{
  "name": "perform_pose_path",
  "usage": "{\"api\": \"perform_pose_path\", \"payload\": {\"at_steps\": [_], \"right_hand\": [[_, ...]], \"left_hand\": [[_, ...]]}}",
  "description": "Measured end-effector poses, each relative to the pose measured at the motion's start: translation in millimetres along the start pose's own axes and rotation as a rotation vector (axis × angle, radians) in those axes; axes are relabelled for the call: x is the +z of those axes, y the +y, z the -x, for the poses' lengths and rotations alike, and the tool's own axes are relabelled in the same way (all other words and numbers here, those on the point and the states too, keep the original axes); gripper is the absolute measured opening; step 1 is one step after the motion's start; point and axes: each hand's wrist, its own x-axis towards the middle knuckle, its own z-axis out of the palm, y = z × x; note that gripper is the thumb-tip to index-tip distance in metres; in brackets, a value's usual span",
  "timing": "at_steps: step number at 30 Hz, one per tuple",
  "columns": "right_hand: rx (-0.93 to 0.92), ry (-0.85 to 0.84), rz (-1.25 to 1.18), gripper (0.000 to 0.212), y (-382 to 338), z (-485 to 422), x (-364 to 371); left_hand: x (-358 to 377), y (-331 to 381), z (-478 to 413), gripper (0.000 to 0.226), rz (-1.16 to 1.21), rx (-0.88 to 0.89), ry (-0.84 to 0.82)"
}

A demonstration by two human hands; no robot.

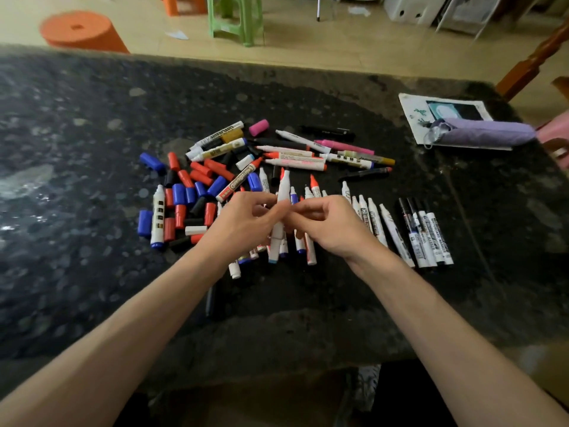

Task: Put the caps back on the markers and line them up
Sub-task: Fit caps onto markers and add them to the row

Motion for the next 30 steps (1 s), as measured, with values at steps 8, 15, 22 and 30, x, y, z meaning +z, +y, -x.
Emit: {"api": "perform_pose_path", "payload": {"at_steps": [8, 15, 22, 30], "right_hand": [[-0.074, 0.020, 0.011, 0.018, -16.1, -25.9, 11.6], [-0.154, 0.127, 0.127, 0.013, -23.6, -69.4, 51.1], [-0.247, 0.299, 0.207, 0.015, -36.4, -96.7, 65.1], [-0.104, 0.475, 0.134, 0.021, -39.5, -97.6, 31.8]], "left_hand": [[-40.9, -14.5, 2.9, 0.026, -0.125, -0.032, 0.218], [-98.7, -32.6, 7.7, 0.027, -0.248, -0.001, 0.320], [-127.8, -41.6, 18.6, 0.025, -0.283, -0.004, 0.297], [-154.5, -45.1, 22.6, 0.014, -0.240, 0.000, 0.353]]}}
